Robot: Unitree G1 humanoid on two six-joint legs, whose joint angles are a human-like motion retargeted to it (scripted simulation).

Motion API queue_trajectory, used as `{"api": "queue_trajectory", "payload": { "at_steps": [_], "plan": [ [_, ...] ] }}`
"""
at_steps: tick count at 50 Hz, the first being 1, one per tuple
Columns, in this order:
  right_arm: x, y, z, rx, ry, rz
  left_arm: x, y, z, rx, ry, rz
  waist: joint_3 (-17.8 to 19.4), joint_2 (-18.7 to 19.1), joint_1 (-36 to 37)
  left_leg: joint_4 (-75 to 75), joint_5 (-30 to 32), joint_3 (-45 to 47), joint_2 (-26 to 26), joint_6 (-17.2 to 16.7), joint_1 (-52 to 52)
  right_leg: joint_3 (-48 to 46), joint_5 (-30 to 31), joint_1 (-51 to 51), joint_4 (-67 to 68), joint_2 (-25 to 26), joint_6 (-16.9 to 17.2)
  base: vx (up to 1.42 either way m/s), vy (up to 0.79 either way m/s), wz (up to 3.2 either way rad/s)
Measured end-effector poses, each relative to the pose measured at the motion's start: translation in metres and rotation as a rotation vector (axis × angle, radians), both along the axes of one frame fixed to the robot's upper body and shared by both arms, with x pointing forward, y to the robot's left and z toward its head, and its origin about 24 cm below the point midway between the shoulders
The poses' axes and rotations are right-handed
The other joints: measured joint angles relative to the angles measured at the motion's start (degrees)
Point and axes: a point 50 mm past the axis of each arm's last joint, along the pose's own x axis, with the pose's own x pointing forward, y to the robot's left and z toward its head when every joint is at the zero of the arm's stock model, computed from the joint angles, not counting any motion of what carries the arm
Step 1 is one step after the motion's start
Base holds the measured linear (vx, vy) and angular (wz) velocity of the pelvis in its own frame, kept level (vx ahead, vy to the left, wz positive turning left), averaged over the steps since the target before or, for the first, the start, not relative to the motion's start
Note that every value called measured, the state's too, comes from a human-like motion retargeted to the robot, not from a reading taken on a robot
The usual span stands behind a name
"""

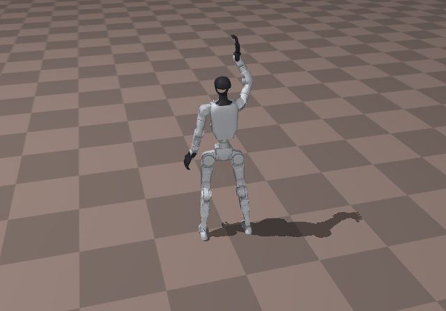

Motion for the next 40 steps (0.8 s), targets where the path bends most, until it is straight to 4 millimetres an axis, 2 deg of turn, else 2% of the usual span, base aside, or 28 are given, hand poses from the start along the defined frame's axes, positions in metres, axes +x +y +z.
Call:
{"api": "queue_trajectory", "payload": {
  "at_steps": [2, 4, 5, 7, 8, 10, 12, 13, 15, 18, 20, 23, 25, 27, 30, 33, 35, 37, 38, 40],
  "plan": [
    [-0.059, 0.001, 0.023, 0.057, -0.171, 0.020, -0.083, -0.006, 0.000, -0.015, 0.171, 0.097, 0.16, -0.93, 0.79, -2.22, 1.42, 0.69, 0.27, -0.86, 0.64, 1.03, 1.05, -0.20, -1.49, 0.30, 0.62, 0.06, -0.04, -0.40],
    [-0.114, -0.003, 0.037, 0.116, -0.318, 0.024, -0.159, -0.016, 0.013, -0.042, 0.331, 0.174, -0.08, -1.52, 1.71, -2.58, 1.60, 1.51, 0.93, -1.19, 0.31, 1.63, 1.39, -1.06, -1.66, 1.06, 0.62, 0.06, -0.06, -0.34],
    [-0.141, -0.006, 0.041, 0.147, -0.383, 0.023, -0.192, -0.022, 0.023, -0.056, 0.405, 0.212, -0.26, -1.81, 2.18, -2.66, 1.64, 1.84, 1.18, -1.29, 0.07, 1.88, 1.52, -1.51, -1.69, 1.38, 0.62, 0.05, -0.04, -0.24],
    [-0.183, -0.011, 0.045, 0.197, -0.477, 0.005, -0.243, -0.031, 0.044, -0.082, 0.514, 0.289, -0.58, -2.23, 3.03, -2.69, 1.68, 2.21, 1.43, -1.30, -0.39, 2.11, 1.68, -2.18, -1.67, 1.81, 0.62, 0.02, -0.02, -0.09],
    [-0.198, -0.014, 0.045, 0.215, -0.507, -0.009, -0.261, -0.036, 0.054, -0.092, 0.553, 0.325, -0.73, -2.35, 3.39, -2.68, 1.69, 2.31, 1.55, -1.30, -0.57, 2.14, 1.75, -2.39, -1.69, 1.99, 0.62, 0.00, 0.00, 0.00],
    [-0.218, -0.019, 0.046, 0.245, -0.539, -0.043, -0.285, -0.041, 0.069, -0.107, 0.598, 0.377, -0.90, -2.51, 3.82, -2.61, 1.68, 2.33, 1.74, -1.31, -0.85, 2.09, 1.83, -2.64, -1.69, 2.27, 0.62, 0.00, 0.00, 0.00],
    [-0.213, -0.025, 0.049, 0.262, -0.511, -0.089, -0.290, -0.040, 0.073, -0.118, 0.605, 0.380, -1.26, -2.49, 3.81, -2.08, 1.34, 2.20, 1.92, -1.20, -1.13, 1.86, 1.70, -2.71, -1.42, 2.37, 0.62, 0.00, 0.00, 0.00],
    [-0.210, -0.029, 0.050, 0.266, -0.494, -0.117, -0.286, -0.038, 0.071, -0.126, 0.593, 0.360, -1.32, -2.36, 3.64, -0.79, 0.52, 2.19, 2.13, -0.85, -1.85, 1.56, 1.32, -3.08, -0.69, 2.34, 0.62, 0.00, 0.00, 0.00],
    [-0.192, -0.036, 0.053, 0.281, -0.433, -0.157, -0.264, -0.029, 0.059, -0.120, 0.545, 0.319, -1.24, -2.38, 3.55, -1.72, 1.16, 1.77, 1.90, -1.31, -1.32, 1.67, 1.58, -2.54, -1.41, 2.30, 0.62, 0.00, 0.00, 0.00],
    [-0.137, -0.045, 0.054, 0.283, -0.287, -0.215, -0.203, -0.009, 0.031, -0.086, 0.425, 0.207, -1.16, -2.10, 3.60, -2.20, 1.29, 1.47, 1.66, -1.10, -0.35, 1.55, 1.34, -1.62, -1.47, 1.79, 0.62, 0.00, 0.00, 0.00],
    [-0.087, -0.050, 0.047, 0.278, -0.164, -0.253, -0.147, 0.006, 0.015, -0.046, 0.319, 0.130, -1.32, -2.10, 3.62, -2.25, 1.28, 1.26, 1.00, -0.49, 0.20, 1.55, 1.00, -1.11, -1.23, 1.07, 0.62, 0.00, 0.00, 0.00],
    [0.003, -0.060, 0.019, 0.260, 0.078, -0.308, -0.044, 0.027, 0.008, 0.041, 0.113, 0.019, -1.70, -2.20, 3.83, -2.12, 1.19, 1.09, 0.89, 0.11, 0.99, 1.58, 0.53, -0.49, -0.67, 1.00, -0.14, 0.00, 0.00, 0.00],
    [0.063, -0.067, -0.014, 0.248, 0.271, -0.313, 0.031, 0.037, 0.018, 0.102, -0.056, -0.044, -1.85, -2.46, 4.04, -1.94, 1.16, 0.93, 0.88, 0.41, 1.44, 1.54, 0.26, -0.11, -0.22, 1.03, -0.63, -0.03, -0.01, 0.03],
    [0.113, -0.075, -0.052, 0.254, 0.469, -0.255, 0.102, 0.039, 0.041, 0.149, -0.247, -0.094, -1.79, -2.82, 4.29, -1.69, 1.17, 0.65, 0.91, 0.61, 1.79, 1.37, 0.05, 0.26, 0.27, 1.07, -1.01, -0.05, -0.02, 0.09],
    [0.164, -0.083, -0.104, 0.312, 0.707, -0.101, 0.189, 0.025, 0.084, 0.185, -0.506, -0.186, -1.63, -3.08, 4.68, -1.32, 1.24, 0.03, 0.99, 0.77, 2.01, 0.90, -0.08, 0.70, 0.81, 1.17, -1.36, -0.03, -0.01, 0.10],
    [0.181, -0.090, -0.129, 0.365, 0.799, 0.091, 0.240, 0.003, 0.119, 0.201, -0.642, -0.337, -1.17, -3.67, 5.00, -0.84, 1.22, -0.81, 1.05, 0.83, 1.98, 0.18, -0.16, 1.18, 1.14, 1.22, -1.32, -0.03, -0.02, 0.22],
    [0.178, -0.098, -0.129, 0.346, 0.782, 0.183, 0.256, -0.008, 0.130, 0.200, -0.672, -0.428, -0.84, -4.41, 5.20, -0.54, 1.17, -1.34, 1.03, 0.89, 1.86, -0.32, -0.18, 1.47, 1.18, 1.19, -1.14, -0.02, -0.02, 0.21],
    [0.164, -0.108, -0.113, 0.342, 0.719, 0.226, 0.253, -0.011, 0.125, 0.171, -0.653, -0.455, -0.55, -5.15, 5.37, -0.39, 1.14, -1.68, 1.02, 0.83, 1.70, -0.68, -0.12, 1.63, 1.09, 1.17, -0.90, 0.00, 0.00, 0.00],
    [0.156, -0.122, -0.106, 0.433, 0.706, 0.113, 0.246, -0.007, 0.118, 0.166, -0.621, -0.422, -0.29, -5.55, 5.39, -0.46, 1.15, -1.70, 1.06, 0.61, 1.72, -0.79, -0.12, 1.68, 1.06, 1.17, -0.78, 0.00, 0.00, 0.00],
    [0.126, -0.131, -0.077, 0.494, 0.606, 0.047, 0.219, 0.003, 0.096, 0.135, -0.541, -0.343, -0.06, -6.01, 5.35, -0.58, 1.18, -1.66, 1.11, 0.40, 1.60, -0.86, 0.00, 1.62, 0.84, 1.19, -0.53, 0.00, 0.00, 0.00]
  ]
}}
